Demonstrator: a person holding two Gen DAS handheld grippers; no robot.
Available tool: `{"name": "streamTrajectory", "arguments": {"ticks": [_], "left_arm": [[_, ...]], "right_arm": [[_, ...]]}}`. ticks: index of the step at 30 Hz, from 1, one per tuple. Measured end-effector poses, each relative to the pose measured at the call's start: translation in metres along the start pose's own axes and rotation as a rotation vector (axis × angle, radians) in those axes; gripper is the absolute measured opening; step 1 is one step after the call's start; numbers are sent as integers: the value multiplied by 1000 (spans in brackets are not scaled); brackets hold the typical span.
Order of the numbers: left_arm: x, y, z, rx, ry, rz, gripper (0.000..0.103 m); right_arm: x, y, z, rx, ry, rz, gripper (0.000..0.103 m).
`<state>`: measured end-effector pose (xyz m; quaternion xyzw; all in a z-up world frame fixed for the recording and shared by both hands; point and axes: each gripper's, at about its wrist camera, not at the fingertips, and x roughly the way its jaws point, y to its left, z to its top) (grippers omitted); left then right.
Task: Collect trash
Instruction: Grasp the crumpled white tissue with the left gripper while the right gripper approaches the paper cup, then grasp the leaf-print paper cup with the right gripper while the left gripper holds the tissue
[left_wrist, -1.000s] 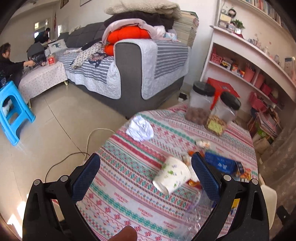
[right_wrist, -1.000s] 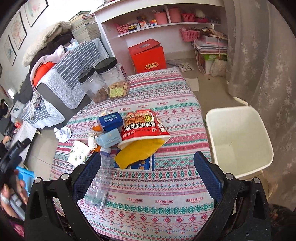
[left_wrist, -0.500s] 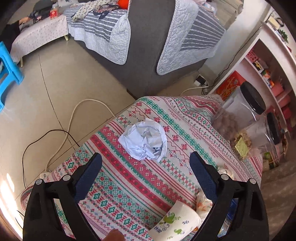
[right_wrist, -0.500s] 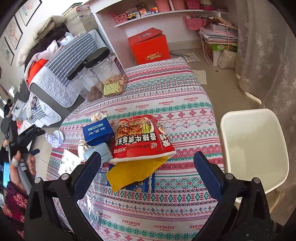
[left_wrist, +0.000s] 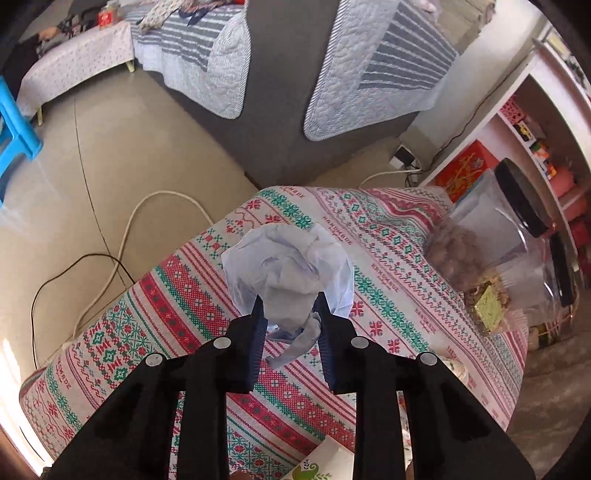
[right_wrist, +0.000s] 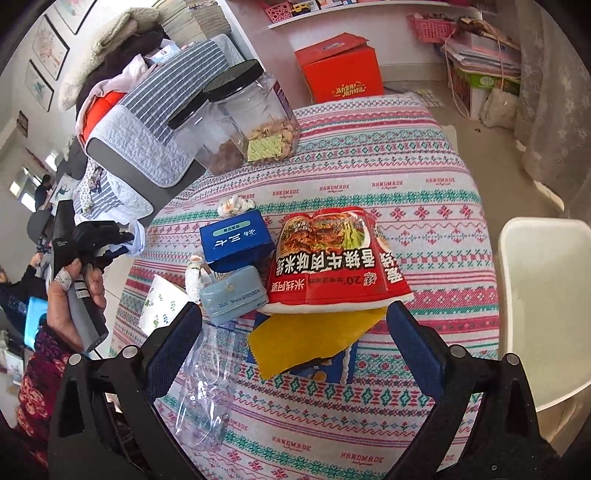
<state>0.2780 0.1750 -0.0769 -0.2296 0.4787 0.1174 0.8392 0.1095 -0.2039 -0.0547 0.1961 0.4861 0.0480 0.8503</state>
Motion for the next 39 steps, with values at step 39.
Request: {"name": "streamTrajectory", "arguments": {"ticks": [39], "left_arm": [[-136,47,20,44,-243,-234,26]], "right_arm": [[171,187,-22,168,348,-143,80]]}}
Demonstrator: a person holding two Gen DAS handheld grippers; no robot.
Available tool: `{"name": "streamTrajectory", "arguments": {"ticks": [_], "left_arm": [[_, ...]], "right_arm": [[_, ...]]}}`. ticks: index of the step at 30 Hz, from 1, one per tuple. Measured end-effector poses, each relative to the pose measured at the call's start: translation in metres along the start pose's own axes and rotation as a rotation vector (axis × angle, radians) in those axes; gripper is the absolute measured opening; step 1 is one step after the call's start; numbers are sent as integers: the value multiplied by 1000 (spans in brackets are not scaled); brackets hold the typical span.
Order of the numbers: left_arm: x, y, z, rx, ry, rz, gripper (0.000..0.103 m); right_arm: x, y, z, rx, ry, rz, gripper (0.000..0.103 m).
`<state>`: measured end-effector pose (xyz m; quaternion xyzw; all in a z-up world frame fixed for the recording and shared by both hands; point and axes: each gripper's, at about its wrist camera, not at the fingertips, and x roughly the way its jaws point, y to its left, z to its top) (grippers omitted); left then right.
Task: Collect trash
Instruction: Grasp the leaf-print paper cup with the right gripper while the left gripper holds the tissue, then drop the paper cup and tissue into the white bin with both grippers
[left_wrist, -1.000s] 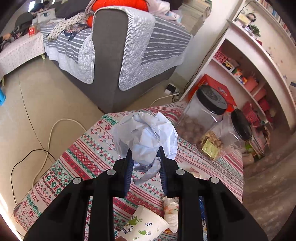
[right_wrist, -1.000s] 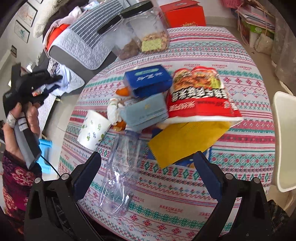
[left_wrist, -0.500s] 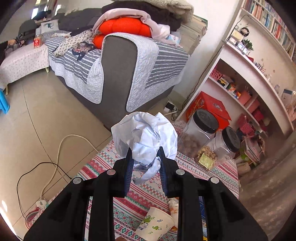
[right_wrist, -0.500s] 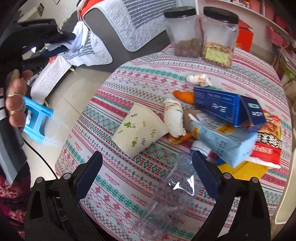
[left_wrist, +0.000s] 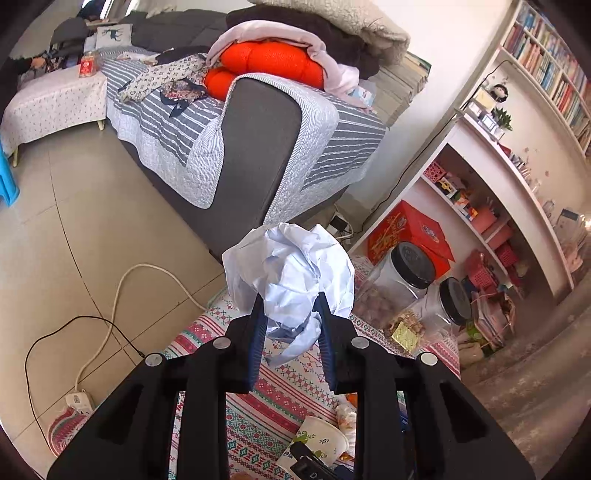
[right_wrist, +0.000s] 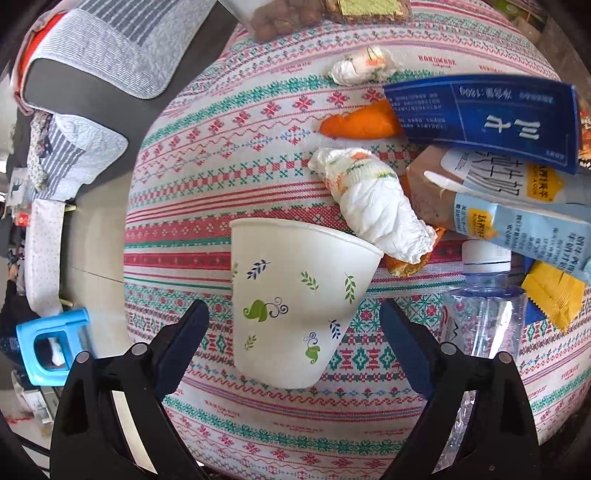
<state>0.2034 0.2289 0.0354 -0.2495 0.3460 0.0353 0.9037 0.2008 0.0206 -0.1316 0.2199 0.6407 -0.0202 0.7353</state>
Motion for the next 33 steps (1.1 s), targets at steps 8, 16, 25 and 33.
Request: {"name": "streamTrajectory", "arguments": {"ticks": [8,16,25,33], "left_arm": [[3,2,1,0,23,13,26],[-6,-17,-3,31,14,15,26],[-14,-70,-21,132,8,-13,26],[-18,-134,-51,258,8,-73,26]], "right_arm": [[-3,-2,-7,-84,-2,69,61],[-68,-10,-2,-133,-112,147,61],[-148,-62,10,-113,-315,152,62],[-212,-149,14,-16,-532,49,63]]}}
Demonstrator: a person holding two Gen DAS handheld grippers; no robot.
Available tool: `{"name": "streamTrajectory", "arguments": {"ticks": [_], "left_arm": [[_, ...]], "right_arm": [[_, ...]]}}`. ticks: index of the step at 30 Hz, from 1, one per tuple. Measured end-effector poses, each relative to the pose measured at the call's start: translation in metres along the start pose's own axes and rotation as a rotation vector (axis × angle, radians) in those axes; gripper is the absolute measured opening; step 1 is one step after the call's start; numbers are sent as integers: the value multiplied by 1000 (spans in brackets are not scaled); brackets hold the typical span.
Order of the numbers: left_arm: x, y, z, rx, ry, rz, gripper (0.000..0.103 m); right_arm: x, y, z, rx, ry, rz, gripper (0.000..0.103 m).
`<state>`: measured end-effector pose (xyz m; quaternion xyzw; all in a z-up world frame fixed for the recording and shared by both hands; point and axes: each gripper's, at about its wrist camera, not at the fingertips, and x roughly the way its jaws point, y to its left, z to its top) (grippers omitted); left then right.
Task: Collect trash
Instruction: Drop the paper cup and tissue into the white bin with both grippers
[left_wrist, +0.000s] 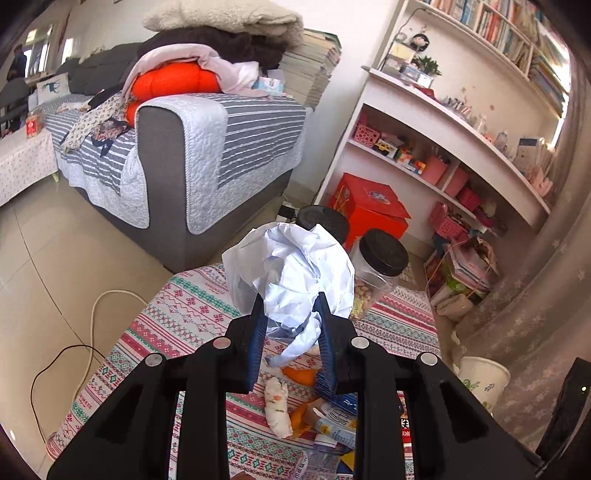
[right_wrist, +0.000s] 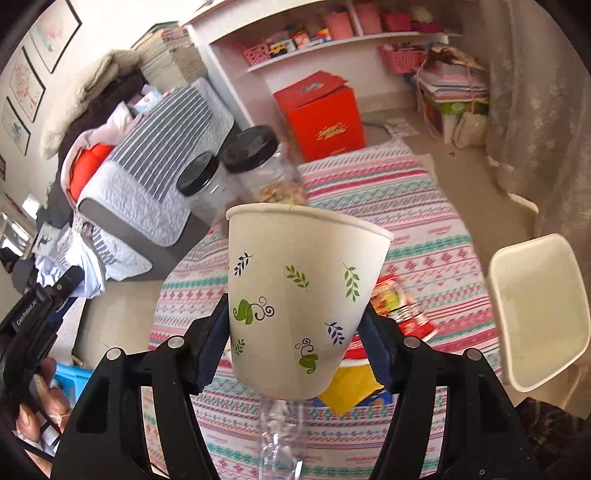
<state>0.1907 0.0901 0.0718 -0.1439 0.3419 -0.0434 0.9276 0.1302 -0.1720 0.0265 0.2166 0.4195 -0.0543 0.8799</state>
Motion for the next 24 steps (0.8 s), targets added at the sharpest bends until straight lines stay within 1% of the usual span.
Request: {"name": "streamTrajectory", "arguments": {"ticks": [5,11,16,19,21,24], "left_arm": [[8,-42,-13,74,21,-46,26],[16,-95,-41,182,62,-104,26],[24,-140,-72,275,111,-159,26],[29,-169,-96,337,147,-194,26],[32,-190,-112,384,168,-218,26],[35,-220,-133,438,187,-254,26]], "right_arm": [[-28,-58,12,23,-136,-133,63],[-54,-126,10,26,-279,-366,63],[-57,-181,-5,42,-320,-568,64],[-53,-204,-11,47,-298,-661,67],[-57,-220,-11,69,-303,-701,83],[-76,-236,-11,124,-348,-720,94]]}}
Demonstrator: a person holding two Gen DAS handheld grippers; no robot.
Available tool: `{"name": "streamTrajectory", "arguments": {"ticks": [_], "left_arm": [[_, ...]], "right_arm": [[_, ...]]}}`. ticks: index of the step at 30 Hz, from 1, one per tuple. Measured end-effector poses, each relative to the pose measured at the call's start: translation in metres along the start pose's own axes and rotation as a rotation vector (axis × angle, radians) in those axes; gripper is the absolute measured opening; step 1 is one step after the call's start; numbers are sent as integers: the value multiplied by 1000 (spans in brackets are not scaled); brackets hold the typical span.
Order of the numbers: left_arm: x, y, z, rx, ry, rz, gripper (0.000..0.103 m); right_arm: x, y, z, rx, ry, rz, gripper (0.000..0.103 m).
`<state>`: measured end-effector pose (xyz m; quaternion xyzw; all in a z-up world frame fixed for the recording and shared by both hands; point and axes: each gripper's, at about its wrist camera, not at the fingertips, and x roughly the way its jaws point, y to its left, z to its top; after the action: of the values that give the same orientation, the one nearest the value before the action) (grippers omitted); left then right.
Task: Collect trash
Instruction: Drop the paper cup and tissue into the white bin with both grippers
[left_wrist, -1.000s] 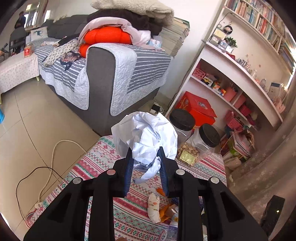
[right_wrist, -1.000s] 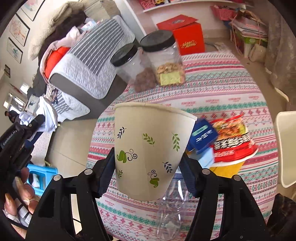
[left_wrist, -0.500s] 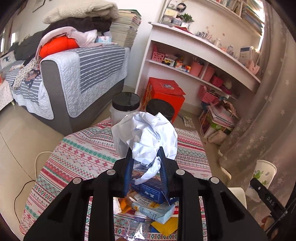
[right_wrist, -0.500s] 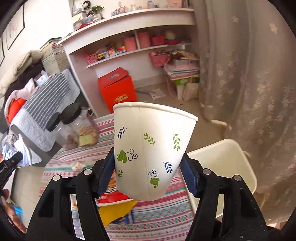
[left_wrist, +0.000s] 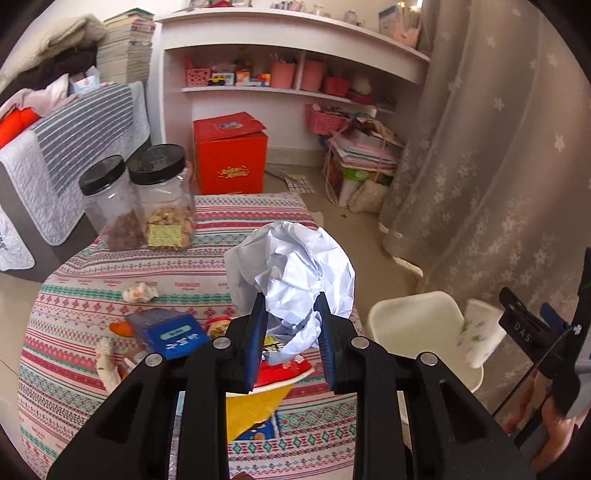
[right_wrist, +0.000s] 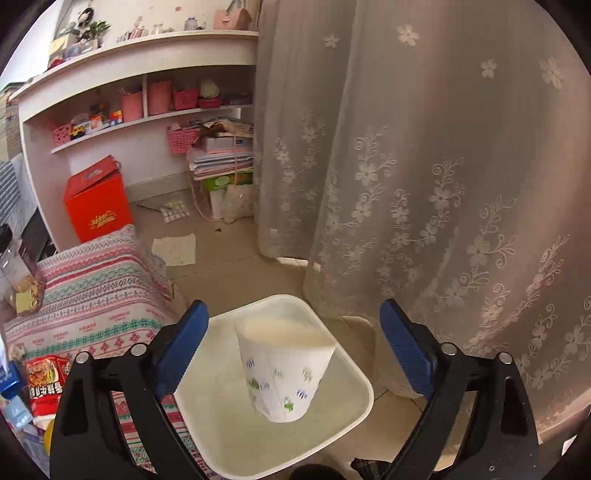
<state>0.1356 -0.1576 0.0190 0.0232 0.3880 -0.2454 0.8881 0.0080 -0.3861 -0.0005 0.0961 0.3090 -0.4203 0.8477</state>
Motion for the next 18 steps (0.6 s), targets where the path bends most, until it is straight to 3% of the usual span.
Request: {"name": "streamTrajectory", "arguments": {"ticks": [10,14,18], "left_arm": [[39,-93,0,29,80,-135,26],[47,-115,2,31,105,-169,26],[44,-125,-2,42,111,-175,26]], "right_arm": [[-2,-61,19,107,6,-15,96],[9,-86,19,185,73,9,96],[9,-94,19,207,80,25,96]]}}
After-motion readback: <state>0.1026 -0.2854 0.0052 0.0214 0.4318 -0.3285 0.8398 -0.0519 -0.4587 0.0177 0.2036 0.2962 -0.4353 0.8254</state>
